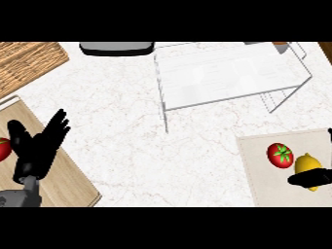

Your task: Pick the lemon from the placemat and place it in the tiered shelf

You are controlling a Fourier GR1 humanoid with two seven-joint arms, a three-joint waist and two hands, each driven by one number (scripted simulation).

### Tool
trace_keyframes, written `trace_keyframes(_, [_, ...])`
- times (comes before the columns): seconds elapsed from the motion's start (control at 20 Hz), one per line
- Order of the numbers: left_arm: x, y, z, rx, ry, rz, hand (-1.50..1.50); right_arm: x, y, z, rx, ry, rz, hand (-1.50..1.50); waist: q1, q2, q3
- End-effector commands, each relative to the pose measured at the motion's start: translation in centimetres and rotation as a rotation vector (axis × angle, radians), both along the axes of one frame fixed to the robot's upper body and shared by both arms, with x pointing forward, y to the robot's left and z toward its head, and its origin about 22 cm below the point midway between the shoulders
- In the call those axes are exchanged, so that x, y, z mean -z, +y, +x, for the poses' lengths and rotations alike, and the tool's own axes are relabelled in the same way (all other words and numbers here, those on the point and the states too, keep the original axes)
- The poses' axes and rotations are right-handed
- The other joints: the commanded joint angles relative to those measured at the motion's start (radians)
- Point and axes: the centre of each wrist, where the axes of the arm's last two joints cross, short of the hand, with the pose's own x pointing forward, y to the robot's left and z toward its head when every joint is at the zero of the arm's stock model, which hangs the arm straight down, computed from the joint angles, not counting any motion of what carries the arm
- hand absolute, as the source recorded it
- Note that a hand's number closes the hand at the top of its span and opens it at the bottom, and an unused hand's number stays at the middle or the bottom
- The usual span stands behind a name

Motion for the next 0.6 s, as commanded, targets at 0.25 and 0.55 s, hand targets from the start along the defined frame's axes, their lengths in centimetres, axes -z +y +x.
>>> trace_keyframes(0.25, [1.3, -1.3, 0.1, 0.031, 0.075, -0.035, 0.00, 2.4, 0.8, 0.8, -0.208, 0.192, 0.046, 1.50, 0.009, 0.014, -0.009])
trace_keyframes(0.55, [2.8, -1.0, 0.3, 0.007, 0.077, -0.027, 0.00, 3.7, 2.5, 0.5, -0.235, 0.067, 0.065, 1.50, -0.005, 0.010, -0.010])
